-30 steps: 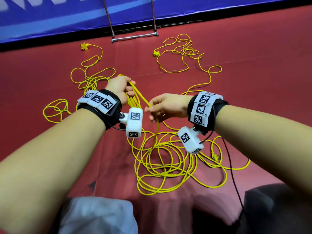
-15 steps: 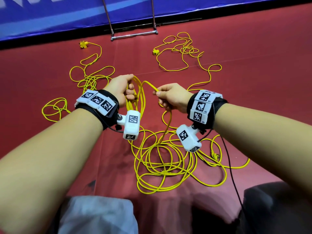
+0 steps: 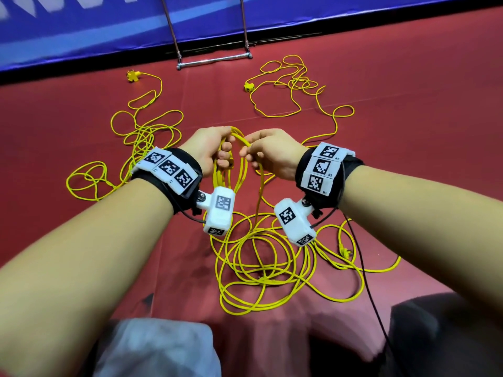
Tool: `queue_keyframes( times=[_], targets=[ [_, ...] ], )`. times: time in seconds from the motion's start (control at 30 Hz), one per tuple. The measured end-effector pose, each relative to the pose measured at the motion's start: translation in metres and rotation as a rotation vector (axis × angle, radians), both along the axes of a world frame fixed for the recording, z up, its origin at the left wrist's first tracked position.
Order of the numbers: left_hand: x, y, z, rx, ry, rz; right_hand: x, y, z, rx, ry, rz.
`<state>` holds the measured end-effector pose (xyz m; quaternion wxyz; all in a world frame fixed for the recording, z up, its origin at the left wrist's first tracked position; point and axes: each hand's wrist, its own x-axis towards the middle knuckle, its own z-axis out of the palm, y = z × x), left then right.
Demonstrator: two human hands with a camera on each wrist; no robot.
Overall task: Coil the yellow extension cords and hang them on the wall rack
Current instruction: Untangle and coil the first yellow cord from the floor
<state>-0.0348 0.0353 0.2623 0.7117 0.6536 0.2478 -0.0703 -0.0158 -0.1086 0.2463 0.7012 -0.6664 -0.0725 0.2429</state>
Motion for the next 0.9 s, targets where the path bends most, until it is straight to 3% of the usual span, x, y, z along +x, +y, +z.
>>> queue_keyframes(
  times=[0.3,0.5,0.6,0.9],
  targets=[
    [-0.001,0.001,0.000,-0.010,-0.001,0.007,-0.005,-0.004,0.000,0.087,0.102,0.194],
    [0.000,0.000,-0.002,-0.021,0.028,-0.039,-0.007,0.005,0.004,0.149,0.091,0.216],
    [-0.001,-0.001,0.000,-0.037,0.049,-0.064,-0.008,0.007,0.004,0.188,0.101,0.144],
    [-0.006,0.002,0.003,-0.025,0.090,-0.046,-0.013,0.007,-0.001,0.065,0.034,0.293]
  ],
)
